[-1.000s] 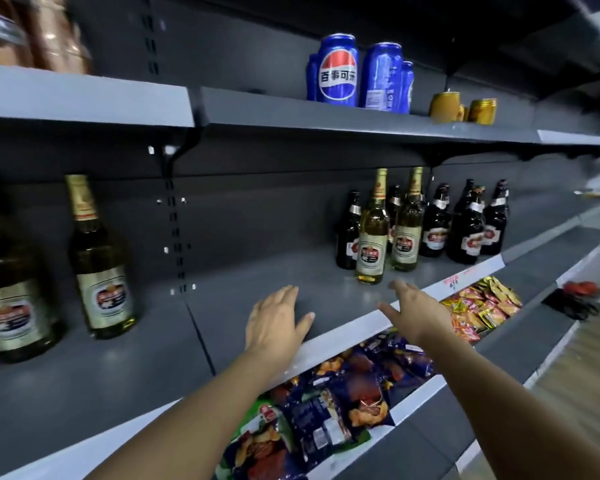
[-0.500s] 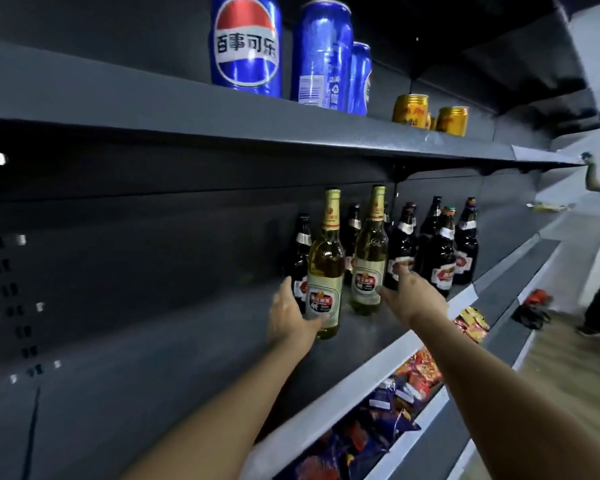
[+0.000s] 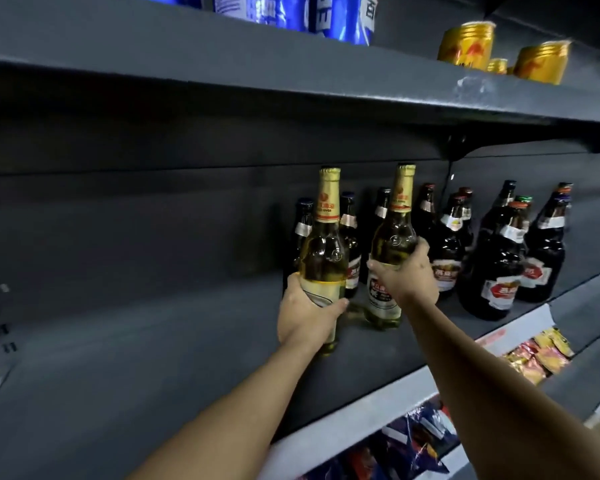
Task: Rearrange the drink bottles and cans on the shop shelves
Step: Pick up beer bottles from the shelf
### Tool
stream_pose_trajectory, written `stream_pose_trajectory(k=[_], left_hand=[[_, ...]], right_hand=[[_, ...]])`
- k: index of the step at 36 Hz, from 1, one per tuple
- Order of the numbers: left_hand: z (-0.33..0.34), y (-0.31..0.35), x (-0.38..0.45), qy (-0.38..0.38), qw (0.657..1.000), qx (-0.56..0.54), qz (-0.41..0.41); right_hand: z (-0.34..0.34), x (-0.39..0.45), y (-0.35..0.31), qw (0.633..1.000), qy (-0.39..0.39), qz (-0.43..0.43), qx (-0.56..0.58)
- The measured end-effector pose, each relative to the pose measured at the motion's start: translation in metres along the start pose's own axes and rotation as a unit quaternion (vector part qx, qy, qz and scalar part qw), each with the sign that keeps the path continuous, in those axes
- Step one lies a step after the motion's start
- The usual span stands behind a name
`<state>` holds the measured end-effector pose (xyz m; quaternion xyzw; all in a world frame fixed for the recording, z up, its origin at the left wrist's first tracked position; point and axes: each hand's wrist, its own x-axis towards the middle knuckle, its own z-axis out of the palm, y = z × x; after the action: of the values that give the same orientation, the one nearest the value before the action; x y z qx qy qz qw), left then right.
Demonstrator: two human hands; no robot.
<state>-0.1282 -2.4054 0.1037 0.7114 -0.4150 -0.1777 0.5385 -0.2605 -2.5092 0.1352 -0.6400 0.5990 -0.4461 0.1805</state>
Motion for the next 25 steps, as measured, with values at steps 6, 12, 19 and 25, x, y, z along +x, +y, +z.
stream_pose_trajectory(k=[6,12,19,25], left_hand=[[-0.018,-0.003,-0.011,0.036,0.999,0.024,0.006],[-0.066,-0.017,-0.03,0.079,0.996,0.046,0.013],[-0.167,-0.046,-0.058,0.132,0.991,0.023,0.011],[-0.281,-0.079,-0.088,0.184,0.982,0.035,0.003]], right_hand=[[-0.005,-0.012,-0.006,0.999,0.035,-0.01,-0.029],[-0.001,-0.059,-0.033,0.997,0.027,-0.064,-0.017],[0.028,-0.143,-0.11,0.992,-0.039,-0.118,0.018],[0.061,-0.234,-0.183,0.987,-0.08,-0.132,0.048]])
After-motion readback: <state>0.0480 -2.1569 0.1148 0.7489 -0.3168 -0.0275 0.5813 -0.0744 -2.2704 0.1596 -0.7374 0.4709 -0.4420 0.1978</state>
